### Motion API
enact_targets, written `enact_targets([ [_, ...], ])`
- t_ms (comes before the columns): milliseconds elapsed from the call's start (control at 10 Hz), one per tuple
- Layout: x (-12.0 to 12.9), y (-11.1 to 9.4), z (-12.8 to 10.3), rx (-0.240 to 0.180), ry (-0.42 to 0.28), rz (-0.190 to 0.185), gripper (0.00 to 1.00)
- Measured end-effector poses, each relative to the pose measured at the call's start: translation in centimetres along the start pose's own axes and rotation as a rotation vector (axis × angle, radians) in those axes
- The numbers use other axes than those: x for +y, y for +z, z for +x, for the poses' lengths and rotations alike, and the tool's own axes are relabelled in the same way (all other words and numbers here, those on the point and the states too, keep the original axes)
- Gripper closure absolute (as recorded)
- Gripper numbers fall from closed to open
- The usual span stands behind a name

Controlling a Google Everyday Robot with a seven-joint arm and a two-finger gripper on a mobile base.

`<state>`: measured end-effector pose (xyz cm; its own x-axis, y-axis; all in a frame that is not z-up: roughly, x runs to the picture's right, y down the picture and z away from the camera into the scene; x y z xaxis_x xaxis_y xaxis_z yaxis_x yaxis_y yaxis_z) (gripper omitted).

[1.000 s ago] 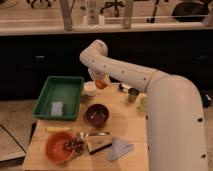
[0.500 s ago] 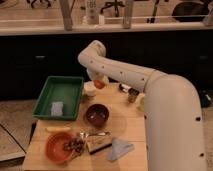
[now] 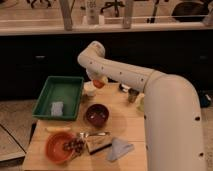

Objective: Place apple in paper cup

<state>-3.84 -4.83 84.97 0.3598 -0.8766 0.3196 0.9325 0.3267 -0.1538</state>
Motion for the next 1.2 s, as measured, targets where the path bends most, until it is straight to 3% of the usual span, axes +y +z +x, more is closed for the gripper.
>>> enact_targets([
  [1200, -2.6, 1.5, -0.4, 0.016, -0.059, 0.052, 0.95],
])
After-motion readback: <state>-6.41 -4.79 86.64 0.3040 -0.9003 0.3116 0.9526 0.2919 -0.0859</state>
